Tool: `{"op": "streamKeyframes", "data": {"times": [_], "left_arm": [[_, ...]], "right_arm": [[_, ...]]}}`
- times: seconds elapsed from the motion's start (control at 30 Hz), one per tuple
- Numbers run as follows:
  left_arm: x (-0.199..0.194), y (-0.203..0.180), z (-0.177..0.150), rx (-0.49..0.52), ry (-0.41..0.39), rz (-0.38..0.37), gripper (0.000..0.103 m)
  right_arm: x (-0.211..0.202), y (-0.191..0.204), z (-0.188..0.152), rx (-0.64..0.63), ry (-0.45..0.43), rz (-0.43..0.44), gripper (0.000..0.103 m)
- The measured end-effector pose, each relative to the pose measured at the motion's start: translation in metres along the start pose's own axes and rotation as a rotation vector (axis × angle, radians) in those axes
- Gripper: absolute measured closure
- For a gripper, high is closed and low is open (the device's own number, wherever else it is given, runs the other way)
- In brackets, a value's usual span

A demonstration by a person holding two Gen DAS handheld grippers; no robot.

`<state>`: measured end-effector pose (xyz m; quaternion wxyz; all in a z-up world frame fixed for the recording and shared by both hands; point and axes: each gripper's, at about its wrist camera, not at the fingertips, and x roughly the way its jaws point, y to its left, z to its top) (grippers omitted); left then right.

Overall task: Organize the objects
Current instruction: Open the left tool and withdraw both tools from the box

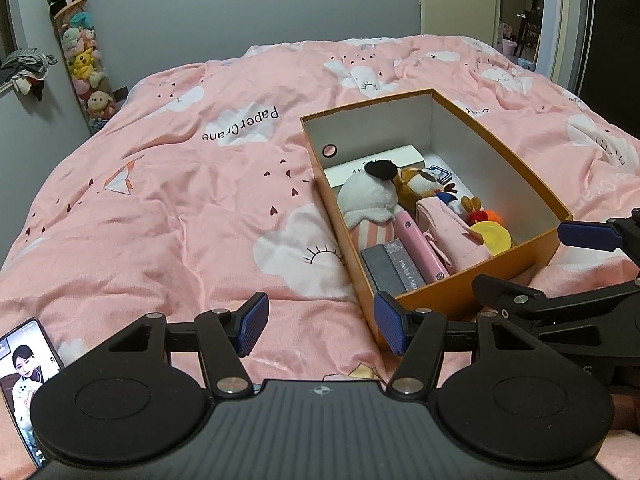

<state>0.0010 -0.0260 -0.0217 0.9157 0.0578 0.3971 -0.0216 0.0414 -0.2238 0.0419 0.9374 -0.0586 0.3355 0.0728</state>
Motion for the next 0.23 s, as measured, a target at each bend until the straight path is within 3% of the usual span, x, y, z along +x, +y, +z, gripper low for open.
{"op": "streamKeyframes", "data": {"times": [0.23], "left_arm": [[0.0002, -0.0016, -0.0006, 0.011, 0.005, 0.004, 0.032]], "right_arm": [[0.0033, -0.0018, -0.0010, 0.005, 0.018, 0.005, 0.012]]}}
